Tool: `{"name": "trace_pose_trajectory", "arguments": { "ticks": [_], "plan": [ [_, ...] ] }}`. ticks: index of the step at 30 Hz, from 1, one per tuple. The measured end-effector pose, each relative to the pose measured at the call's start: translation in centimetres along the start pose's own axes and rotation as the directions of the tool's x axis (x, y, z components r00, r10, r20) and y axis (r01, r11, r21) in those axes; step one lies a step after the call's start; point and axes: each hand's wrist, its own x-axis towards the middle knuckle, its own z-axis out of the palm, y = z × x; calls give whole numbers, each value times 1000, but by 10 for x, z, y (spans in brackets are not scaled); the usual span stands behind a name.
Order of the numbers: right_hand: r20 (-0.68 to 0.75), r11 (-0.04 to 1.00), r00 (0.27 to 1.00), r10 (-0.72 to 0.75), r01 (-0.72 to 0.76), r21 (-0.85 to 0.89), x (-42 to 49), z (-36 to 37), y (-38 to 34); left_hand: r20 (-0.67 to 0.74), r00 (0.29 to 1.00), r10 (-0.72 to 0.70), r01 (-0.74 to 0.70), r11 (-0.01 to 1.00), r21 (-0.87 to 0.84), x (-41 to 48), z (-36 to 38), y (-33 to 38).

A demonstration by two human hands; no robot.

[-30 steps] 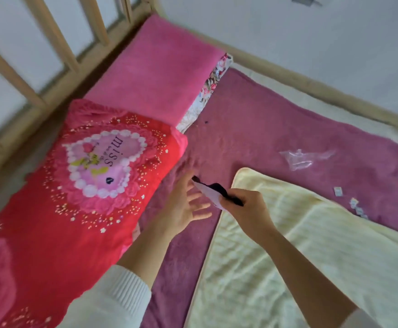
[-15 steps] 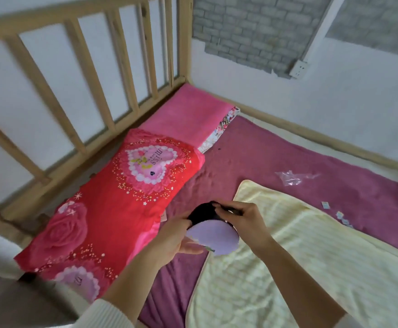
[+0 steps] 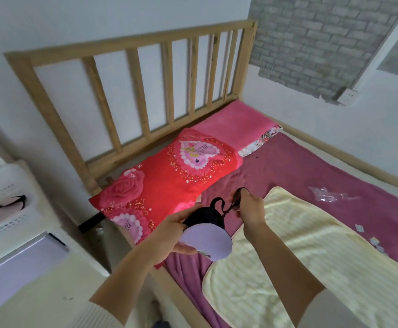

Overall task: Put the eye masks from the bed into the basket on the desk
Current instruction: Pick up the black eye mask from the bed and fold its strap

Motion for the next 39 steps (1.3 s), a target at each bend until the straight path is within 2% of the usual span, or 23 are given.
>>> {"name": "trace_pose_trajectory", "arguments": {
  "ticks": [2,4,8,10,12,16,18,21,25,29,31,33,35,37,38,39],
  "plan": [
    [77,989,989,129,-134,68,-5,8,-3,-19,999,31,-31,999,8,-17,-12,-6],
    [220,932,946,237,-286,224,-13,20,-4,-40,999,33,-33,999,1,-32,-23,-9],
    [416,783,864,283,-458,420,-31,52,-5,-92,995,33,-42,995,-92,-55,-51,-16],
    [471,775,848,244,-462,430,-41,73,-4,-117,992,37,-58,982,-182,-66,-69,-20],
    [513,822,832,209,-434,369,-53,97,-2,-174,984,29,-75,960,-270,-76,-89,-23],
    [527,907,845,92,-290,306,-76,135,-4,-272,962,7,-110,925,-364,-96,-130,-34],
    [547,947,837,29,-198,253,-87,151,-5,-252,968,21,-116,923,-368,-107,-148,-39],
    [549,986,834,-58,-37,160,-104,171,-3,-191,979,74,-107,980,-167,-122,-167,-42],
    [476,992,871,-123,108,58,-116,184,-9,-290,954,81,-79,997,19,-135,-184,-43],
    [369,977,911,-187,210,-23,-113,188,-18,-332,939,92,-21,977,210,-138,-202,-46],
    [347,973,913,-216,232,-4,-112,190,-20,-359,922,143,9,921,389,-136,-207,-46],
    [394,980,898,-195,190,52,-114,194,-23,-359,909,211,36,819,572,-132,-209,-46],
    [546,969,831,-107,-35,243,-119,198,-28,-330,914,236,47,746,664,-129,-207,-44],
    [667,858,740,-86,-286,427,-124,203,-31,-267,933,243,27,690,723,-125,-203,-43],
    [683,831,721,-115,-307,464,-124,206,-31,-241,941,236,21,673,740,-123,-202,-44],
    [670,858,724,-164,-231,459,-126,209,-31,-225,946,235,17,655,755,-121,-201,-44]
  ]
}}
